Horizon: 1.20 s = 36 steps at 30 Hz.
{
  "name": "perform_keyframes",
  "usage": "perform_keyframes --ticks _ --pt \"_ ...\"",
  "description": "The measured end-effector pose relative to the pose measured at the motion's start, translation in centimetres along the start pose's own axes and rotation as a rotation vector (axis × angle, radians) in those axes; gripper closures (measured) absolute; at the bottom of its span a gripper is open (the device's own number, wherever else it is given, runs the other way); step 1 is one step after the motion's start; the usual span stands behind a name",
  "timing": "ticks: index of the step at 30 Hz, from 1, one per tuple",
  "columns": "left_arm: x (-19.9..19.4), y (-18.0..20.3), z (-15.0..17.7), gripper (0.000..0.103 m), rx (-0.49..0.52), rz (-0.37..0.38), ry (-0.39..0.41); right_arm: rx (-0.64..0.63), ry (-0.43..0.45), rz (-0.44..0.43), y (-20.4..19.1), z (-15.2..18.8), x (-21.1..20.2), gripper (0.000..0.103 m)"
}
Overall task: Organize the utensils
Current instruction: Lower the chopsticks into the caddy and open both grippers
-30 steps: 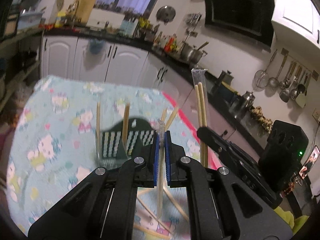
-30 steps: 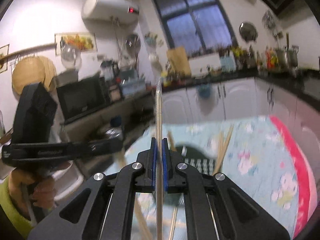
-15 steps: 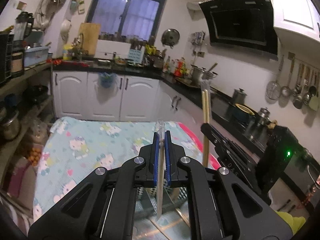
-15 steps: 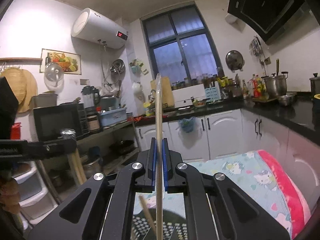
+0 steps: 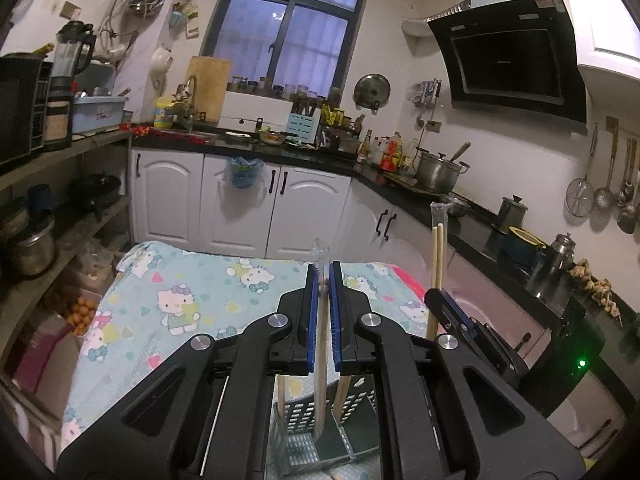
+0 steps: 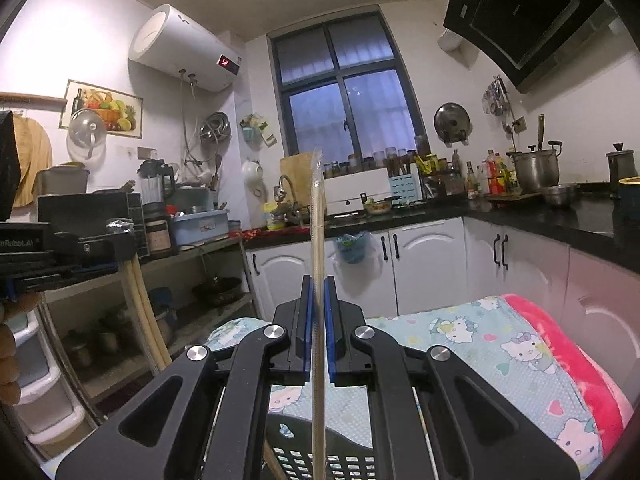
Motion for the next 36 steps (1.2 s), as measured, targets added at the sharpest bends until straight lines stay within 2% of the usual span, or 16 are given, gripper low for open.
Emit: perform_keyframes --ticks 6,9,10,14,16,18,20,21,23,26,28,36 --pt "0.7 -0.8 2.4 0.1 -0.014 -0.004 -0.037 0.008 -0.033 0.006 0.1 1.5 -0.2 0.096" --pt "0.6 -1.3 3.3 0.099 -0.023 -0.001 -0.055 0.02 -0.046 -0.005 0.1 1.7 -0.8 0.082" --pt "0.4 -1.3 3.5 0.096 -0.027 0.001 -0.058 0.028 -0.053 -0.01 0.1 1.7 -1.1 0.082" --pt "-0.5 -1.3 3.9 0.074 -0.043 0.011 -0.064 0.04 -0.089 -0.02 0.3 1.7 -2.0 0.079" --pt "-1.2 -1.4 3.9 0.069 -0.05 0.016 -0.058 0.048 -0.106 -0.022 0.3 1.5 -2.8 0.073" --pt "-2.1 -1.5 4.0 0.061 -0.057 0.013 -0.055 0.061 -0.134 -0.02 0.5 1.4 -3.7 0.07" --pt "-2.8 -1.6 4.1 0.045 -0.068 0.009 -0.052 0.073 -0.159 -0.011 0.7 1.3 -4.3 0.064" --pt "-3.3 -1.8 4.2 0.042 -0.076 0.008 -0.053 0.075 -0.181 -0.008 0.8 1.2 -4.9 0.062" --pt "-4.0 -2.0 4.4 0.028 -0.089 0.0 -0.057 0.061 -0.204 -0.002 0.8 1.1 -5.7 0.057" --pt "-5.1 -2.5 4.9 0.013 -0.112 -0.008 -0.068 0.035 -0.237 0.004 0.6 0.9 -7.0 0.048" --pt "-5.8 -2.9 5.4 0.011 -0.134 -0.011 -0.081 0.015 -0.253 0.001 0.4 0.7 -8.2 0.043" --pt "-7.9 -3.0 7.7 0.011 -0.148 -0.03 -0.125 -0.004 -0.3 -0.008 -0.4 0.1 -11.5 0.035"
Point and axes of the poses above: each gripper's, at about its wrist camera, not at the fingertips, and x roughly the way its jaws point, y to its right, z to its underside, the point moved 5 cm from there along x, roughly the way its jaws point, and after that the axes turned 14 degrees about y, right-handed, at the moved point
